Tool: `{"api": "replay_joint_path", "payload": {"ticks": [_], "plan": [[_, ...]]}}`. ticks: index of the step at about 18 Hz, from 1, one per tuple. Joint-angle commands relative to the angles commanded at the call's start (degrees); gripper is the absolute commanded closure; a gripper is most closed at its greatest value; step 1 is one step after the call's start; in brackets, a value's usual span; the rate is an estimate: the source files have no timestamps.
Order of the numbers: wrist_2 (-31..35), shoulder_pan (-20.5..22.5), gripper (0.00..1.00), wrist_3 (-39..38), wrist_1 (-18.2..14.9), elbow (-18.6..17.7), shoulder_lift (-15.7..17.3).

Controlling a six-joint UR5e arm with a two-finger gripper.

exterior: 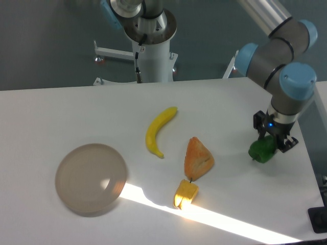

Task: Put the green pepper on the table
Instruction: 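Carry the held green pepper up and across the table with the gripper, then lower the green pepper onto the table surface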

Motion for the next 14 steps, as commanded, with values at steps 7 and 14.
{"api": "replay_joint_path", "payload": {"ticks": [7,14], "plan": [[-5.10,0.36,0.56,0.09,10.64,-14.95,5.90],[-6.15,0.26,0.56,0.09,11.96,-19.53,8.62]]}}
